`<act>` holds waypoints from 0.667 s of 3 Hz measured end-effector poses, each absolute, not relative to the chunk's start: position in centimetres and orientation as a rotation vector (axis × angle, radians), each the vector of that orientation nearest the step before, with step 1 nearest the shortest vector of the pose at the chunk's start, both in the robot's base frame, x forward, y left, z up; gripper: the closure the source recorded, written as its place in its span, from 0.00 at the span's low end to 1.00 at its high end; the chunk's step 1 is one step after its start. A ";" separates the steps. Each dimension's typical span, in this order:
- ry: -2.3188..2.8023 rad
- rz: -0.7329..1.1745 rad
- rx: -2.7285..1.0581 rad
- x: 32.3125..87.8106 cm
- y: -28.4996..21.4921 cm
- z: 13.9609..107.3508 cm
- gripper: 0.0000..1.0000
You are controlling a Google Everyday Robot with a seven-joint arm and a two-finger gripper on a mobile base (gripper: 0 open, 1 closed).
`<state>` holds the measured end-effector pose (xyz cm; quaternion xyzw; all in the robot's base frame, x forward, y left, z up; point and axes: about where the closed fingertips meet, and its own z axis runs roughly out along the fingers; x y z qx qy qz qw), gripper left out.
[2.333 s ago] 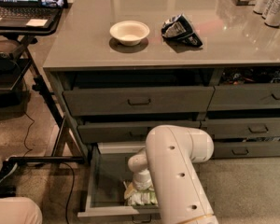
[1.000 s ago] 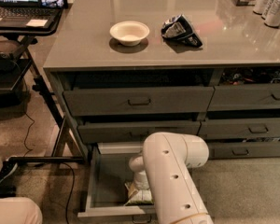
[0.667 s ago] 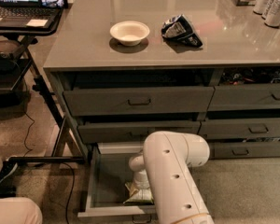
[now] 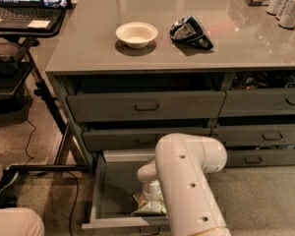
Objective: Pick green jalapeno chip bag from bottom drawer and place on counter
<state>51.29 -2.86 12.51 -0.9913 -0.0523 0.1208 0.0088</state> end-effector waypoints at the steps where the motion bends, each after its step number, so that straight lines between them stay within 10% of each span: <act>1: -0.095 0.086 -3.025 53.9 -1.8 18.8 1.00; 2: -0.095 -0.096 -2.991 54.3 -1.2 26.3 1.00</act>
Offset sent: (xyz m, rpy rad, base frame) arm -0.1080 -0.0054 0.2651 0.0819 -0.2818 0.0127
